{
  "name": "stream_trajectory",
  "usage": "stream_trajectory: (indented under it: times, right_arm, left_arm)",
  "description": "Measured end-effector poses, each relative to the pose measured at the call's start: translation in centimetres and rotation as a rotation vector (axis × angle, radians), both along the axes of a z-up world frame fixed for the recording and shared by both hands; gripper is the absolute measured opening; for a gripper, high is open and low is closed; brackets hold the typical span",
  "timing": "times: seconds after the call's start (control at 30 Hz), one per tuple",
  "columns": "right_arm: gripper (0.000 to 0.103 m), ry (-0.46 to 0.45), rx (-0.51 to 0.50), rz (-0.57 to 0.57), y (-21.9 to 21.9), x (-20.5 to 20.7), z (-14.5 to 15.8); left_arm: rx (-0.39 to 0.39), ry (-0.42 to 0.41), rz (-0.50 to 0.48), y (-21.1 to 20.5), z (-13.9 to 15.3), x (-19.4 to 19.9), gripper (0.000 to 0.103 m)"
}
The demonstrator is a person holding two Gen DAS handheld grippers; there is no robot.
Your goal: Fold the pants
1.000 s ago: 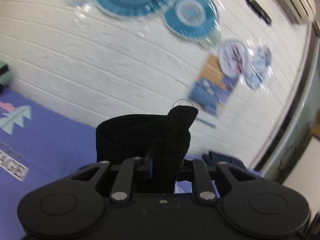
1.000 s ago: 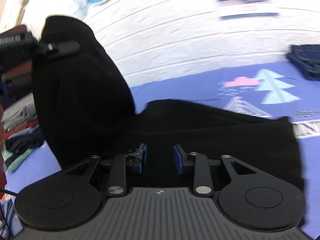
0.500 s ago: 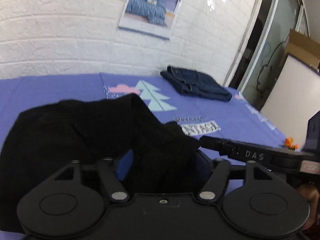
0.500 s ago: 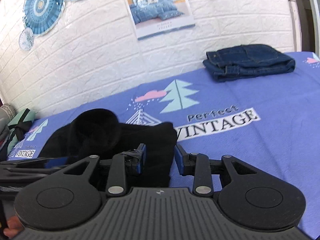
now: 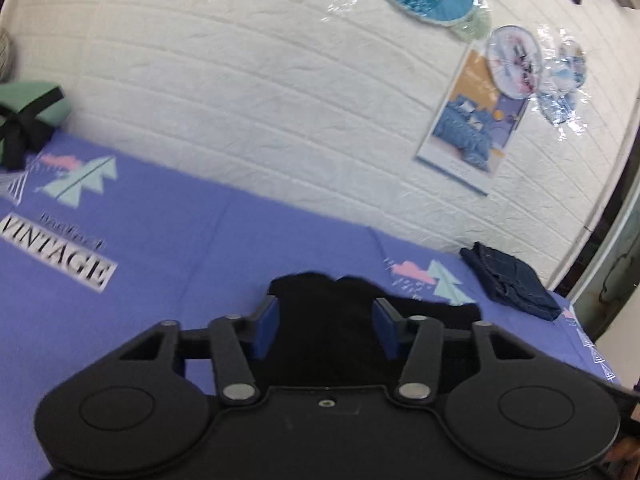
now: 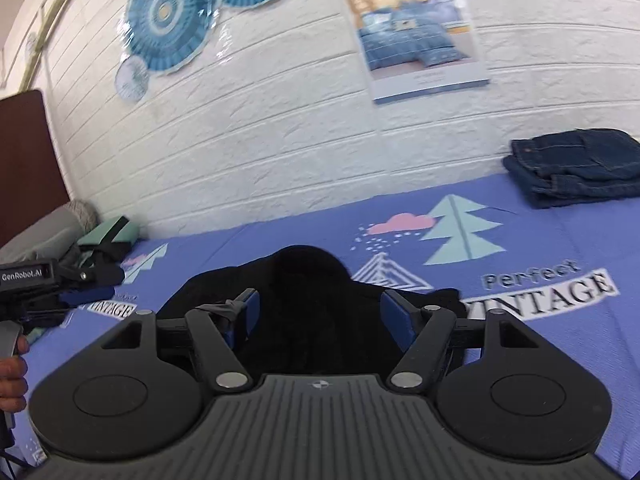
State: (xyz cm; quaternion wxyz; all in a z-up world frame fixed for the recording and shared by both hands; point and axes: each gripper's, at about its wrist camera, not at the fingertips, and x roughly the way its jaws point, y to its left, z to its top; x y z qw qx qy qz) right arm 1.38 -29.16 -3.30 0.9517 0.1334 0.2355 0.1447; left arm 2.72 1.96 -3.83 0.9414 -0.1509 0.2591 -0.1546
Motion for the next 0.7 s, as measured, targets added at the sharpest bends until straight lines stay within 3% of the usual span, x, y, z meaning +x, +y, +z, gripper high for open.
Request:
stream_trajectory:
  times: [0.03, 0.17, 0.2, 0.23, 0.3, 0.43, 0.57, 0.63, 0.7]
  right_arm:
    - [0.103, 0.033, -0.019, 0.017, 0.6, 1.0, -0.4]
    - [0.103, 0.138, -0.034, 0.019, 1.9, 3.8, -2.5]
    - [0.099, 0.157, -0.007, 0.027, 2.0, 3.9, -2.6]
    - [0.041, 0.174, 0.028, 0.038, 1.9, 3.9, -2.4]
    - [0.032, 0.132, 0.106, 0.036, 1.2, 2.6, -0.9]
    - [0.031, 0.082, 0.153, -0.057, -1.5, 0.3, 0.6]
    - [0.036, 0.193, 0.158, -0.171, -3.7, 0.2, -2.8]
    - [0.044, 0.205, 0.212, -0.192, -4.5, -0.2, -3.8]
    - [0.054, 0.174, 0.196, -0.215, -4.4, -0.8, -3.1]
  left_arm:
    - [0.011, 0.008, -0.005, 0.2, -0.2, -0.5, 0.004]
    - [0.049, 0.02, -0.036, -0.2, -1.0, -1.2, 0.004]
    - [0.051, 0.021, -0.047, -0.4, -1.1, -1.2, 0.004]
    - [0.056, 0.023, -0.06, -0.6, -1.2, -1.2, 0.004]
    - [0.068, 0.033, -0.075, -1.2, -1.5, -0.9, 0.004]
    - [0.056, 0.045, -0.103, -2.1, -2.1, -0.4, 0.005]
    - [0.065, 0.077, -0.147, -3.6, -3.2, 0.2, 0.005]
    - [0.081, 0.091, -0.161, -4.1, -3.7, 0.3, 0.005]
    - [0.088, 0.088, -0.172, -4.3, -3.7, 0.1, 0.004]
